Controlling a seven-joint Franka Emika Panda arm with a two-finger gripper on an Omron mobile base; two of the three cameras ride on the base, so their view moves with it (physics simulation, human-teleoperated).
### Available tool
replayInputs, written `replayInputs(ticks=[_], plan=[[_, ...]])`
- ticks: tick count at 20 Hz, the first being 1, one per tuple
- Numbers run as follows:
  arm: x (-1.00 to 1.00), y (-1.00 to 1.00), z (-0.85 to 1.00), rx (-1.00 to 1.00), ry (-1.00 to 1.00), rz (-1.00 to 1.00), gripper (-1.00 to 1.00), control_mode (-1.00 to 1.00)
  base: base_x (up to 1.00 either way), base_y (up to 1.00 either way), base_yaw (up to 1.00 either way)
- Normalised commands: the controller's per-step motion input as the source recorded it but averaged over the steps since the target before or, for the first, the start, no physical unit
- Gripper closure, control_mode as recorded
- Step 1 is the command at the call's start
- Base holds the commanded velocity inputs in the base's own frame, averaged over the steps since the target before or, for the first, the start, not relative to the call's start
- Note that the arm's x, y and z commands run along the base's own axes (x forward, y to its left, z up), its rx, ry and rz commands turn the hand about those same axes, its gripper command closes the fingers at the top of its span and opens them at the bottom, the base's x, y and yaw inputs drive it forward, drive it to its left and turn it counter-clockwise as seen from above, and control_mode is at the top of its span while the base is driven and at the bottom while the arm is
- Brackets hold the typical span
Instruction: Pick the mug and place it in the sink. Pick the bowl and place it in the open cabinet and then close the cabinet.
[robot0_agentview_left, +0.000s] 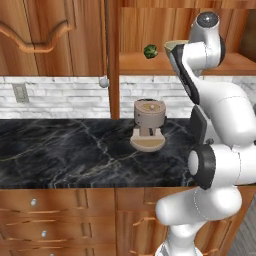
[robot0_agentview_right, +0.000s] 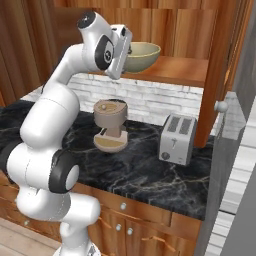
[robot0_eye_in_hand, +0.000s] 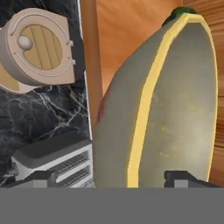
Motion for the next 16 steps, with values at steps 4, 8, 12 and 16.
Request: replayInputs(ticks=[4, 8, 12, 16], plan=[[0.01, 0.22, 0.05, -0.06, -0.13, 0.01, -1.0, -1.0, 0.0, 0.0, 0.0], [-0.15, 0.04, 0.03, -0.05, -0.19, 0.02, -1.0, -1.0, 0.0, 0.0, 0.0], [-0.4, 0.0, 0.17, -0.01, -0.17, 0.02, -1.0, -1.0, 0.0, 0.0, 0.0], [-0.77, 0.0, 0.46, -0.01, 0.0, 0.02, -1.0, -1.0, 0.0, 0.0, 0.0]])
